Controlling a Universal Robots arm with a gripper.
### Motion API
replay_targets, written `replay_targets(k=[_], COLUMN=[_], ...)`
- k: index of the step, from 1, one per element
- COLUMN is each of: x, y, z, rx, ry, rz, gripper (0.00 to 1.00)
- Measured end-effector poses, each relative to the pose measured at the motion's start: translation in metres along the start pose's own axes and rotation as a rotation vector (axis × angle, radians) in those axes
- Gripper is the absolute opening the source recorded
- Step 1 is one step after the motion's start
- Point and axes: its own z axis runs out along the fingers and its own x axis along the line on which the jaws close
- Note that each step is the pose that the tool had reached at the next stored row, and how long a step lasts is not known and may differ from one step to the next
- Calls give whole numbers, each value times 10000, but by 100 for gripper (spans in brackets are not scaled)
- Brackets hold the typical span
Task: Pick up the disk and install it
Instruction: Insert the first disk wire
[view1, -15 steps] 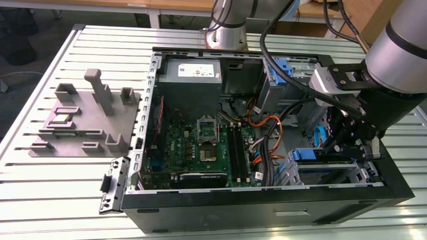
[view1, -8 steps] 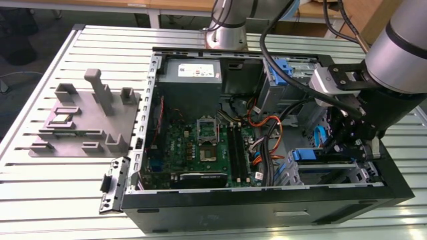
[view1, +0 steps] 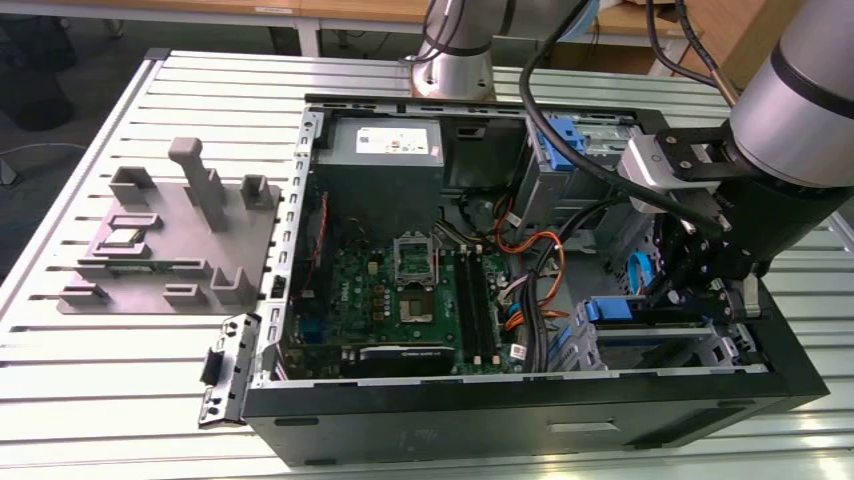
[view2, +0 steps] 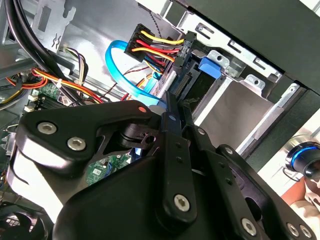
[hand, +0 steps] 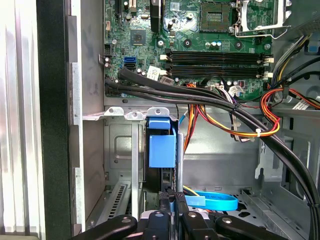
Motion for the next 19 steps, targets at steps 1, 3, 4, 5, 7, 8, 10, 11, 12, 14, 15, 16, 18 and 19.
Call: replay_targets(k=[1,3,4,5,7,8,10,11,12,14,15,16,18,19], x=[0,0,0,0,0,0,0,0,0,0,0,0,0,0], y=[0,0,0,0,0,0,1,1,1,1,1,1,1,1], z=[0,0,2,4,4,5,5,5,6,6,6,6,13,12], rx=[0,0,0,0,0,0,0,0,0,0,0,0,2,1], ry=[0,1,0,0,0,0,1,0,0,0,0,0,-12,-11], rz=[1,1,1,0,0,0,1,1,0,0,1,0,1,1], gripper=[16,16,16,16,16,16,16,16,16,16,16,16,17,17])
